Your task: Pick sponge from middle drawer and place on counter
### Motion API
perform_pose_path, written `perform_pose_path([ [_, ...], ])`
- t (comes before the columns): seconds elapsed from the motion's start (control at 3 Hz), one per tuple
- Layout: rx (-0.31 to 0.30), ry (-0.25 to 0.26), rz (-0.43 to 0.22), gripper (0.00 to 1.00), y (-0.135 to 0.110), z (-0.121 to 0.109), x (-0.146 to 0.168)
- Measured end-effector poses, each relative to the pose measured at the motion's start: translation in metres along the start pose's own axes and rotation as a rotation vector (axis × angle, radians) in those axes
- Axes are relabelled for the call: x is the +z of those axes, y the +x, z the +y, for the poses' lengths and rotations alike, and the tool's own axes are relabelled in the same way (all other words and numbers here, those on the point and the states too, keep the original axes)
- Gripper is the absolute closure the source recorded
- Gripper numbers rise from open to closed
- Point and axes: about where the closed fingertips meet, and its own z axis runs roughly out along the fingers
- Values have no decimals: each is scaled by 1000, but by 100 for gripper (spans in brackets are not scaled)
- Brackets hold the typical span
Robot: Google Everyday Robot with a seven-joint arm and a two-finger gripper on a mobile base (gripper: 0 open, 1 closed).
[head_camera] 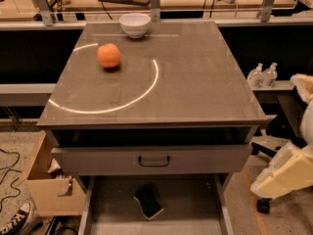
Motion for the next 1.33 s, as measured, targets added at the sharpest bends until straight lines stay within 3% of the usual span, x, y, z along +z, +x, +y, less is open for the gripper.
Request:
perform_pose_path([
  [0.33, 73, 11, -27, 0, 18, 36, 31],
  [0.67, 103, -31, 7, 0, 43, 61, 54],
  [1.0, 102, -30, 6, 0, 42, 61, 54],
  [1.33, 128, -37, -1, 0, 39, 72, 86],
])
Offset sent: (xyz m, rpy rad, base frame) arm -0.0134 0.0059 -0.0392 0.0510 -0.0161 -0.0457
